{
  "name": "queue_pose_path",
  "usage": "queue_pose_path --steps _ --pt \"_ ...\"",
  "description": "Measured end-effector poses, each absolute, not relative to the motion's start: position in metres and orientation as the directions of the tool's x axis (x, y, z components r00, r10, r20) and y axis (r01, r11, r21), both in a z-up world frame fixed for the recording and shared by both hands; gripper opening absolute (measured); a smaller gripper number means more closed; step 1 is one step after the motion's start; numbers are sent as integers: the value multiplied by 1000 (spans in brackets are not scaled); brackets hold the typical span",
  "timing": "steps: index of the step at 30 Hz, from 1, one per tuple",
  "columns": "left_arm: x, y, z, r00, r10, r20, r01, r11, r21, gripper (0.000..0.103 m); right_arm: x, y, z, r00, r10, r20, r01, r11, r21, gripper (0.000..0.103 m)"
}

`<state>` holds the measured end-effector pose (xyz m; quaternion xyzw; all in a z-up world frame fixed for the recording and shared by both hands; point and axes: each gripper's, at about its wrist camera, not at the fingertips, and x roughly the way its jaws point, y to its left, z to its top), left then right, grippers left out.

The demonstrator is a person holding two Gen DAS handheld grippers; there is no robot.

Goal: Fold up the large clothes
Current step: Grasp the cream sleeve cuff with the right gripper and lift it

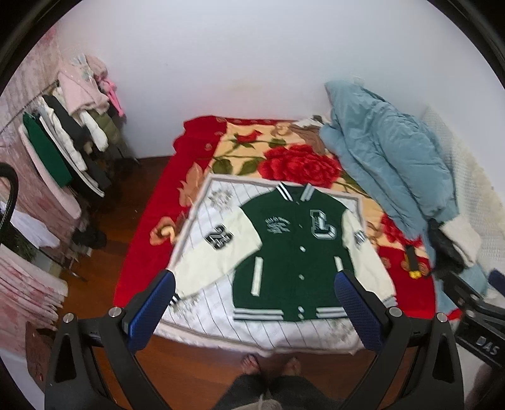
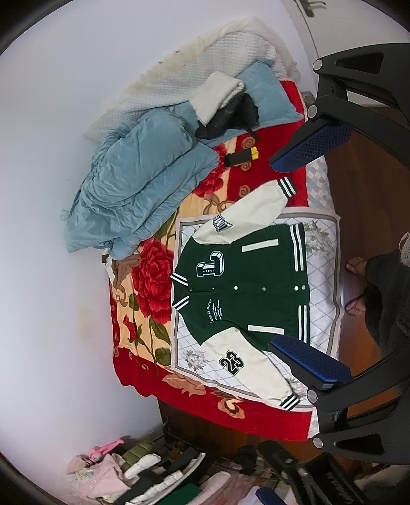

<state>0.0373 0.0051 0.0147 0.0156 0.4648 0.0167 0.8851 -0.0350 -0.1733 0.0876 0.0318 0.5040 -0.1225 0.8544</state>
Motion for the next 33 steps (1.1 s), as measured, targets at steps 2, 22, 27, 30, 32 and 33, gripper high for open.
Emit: queue_pose_path --steps 2,22,27,30,32,33 --pt "54 13 -6 579 90 -811 -39 996 82 103 -24 -183 72 446 -160 -881 266 963 -40 103" --pt "237 -61 -339 283 410 -867 -118 912 393 103 72 -466 -400 -3 -42 -999 692 721 -32 103" --pt "269 -109 -423 210 408 -888 -68 913 403 103 34 -551 -501 -85 69 -994 876 480 -42 103" --pt "279 -135 -463 163 390 -906 -24 920 392 103 2 -581 -539 -72 140 -988 941 337 -21 103" --pt "283 -155 -486 161 378 -912 23 922 387 103 -8 -593 -560 -66 159 -985 955 296 -16 103" --pt "283 -165 -495 165 379 -911 52 919 392 103 -9 -597 -570 -58 158 -986 958 287 -10 103"
